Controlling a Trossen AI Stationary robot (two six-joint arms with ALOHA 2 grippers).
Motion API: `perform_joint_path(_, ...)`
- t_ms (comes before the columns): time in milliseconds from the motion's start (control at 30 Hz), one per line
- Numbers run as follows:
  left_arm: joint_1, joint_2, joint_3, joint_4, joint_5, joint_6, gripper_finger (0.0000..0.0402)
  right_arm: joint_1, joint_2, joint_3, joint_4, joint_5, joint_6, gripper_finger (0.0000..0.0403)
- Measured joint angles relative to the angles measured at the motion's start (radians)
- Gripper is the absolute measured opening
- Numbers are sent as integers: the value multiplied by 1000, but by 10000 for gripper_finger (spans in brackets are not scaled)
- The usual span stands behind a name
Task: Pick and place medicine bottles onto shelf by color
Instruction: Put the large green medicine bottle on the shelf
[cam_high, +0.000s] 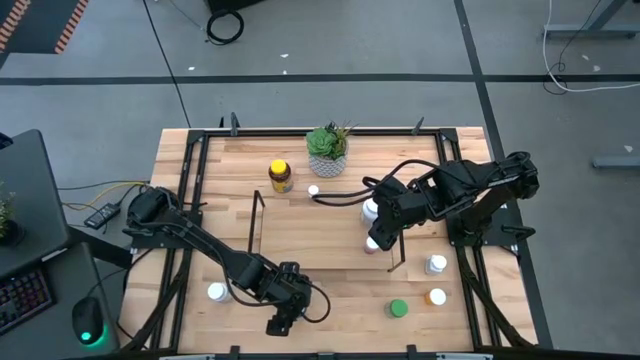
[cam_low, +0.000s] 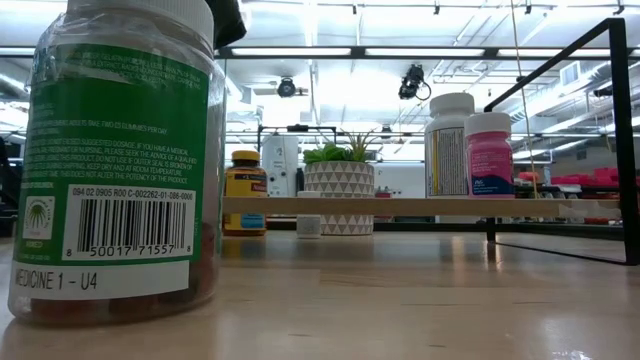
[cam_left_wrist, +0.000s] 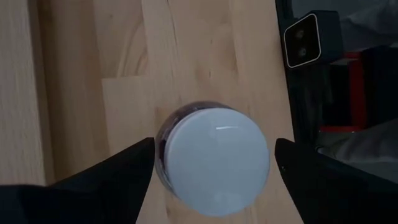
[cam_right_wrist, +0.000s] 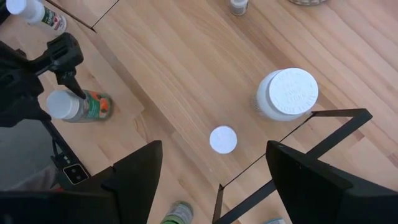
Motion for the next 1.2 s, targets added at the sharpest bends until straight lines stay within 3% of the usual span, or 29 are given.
perform_joint_path(267,0,0,0,-5,-9,-4,325,0,0,0,0,-14,1,294)
perform_joint_path(533,-3,-1,1,-21,-14,-31,240,0,0,0,0,-33,1,294)
perform_joint_path(933,-3,-11,1,-39,36,-55,238,0,0,0,0,-47,2,294)
perform_joint_path(1200,20,-114,-1,-126,0,-101,240,0,0,0,0,-60,-1,294)
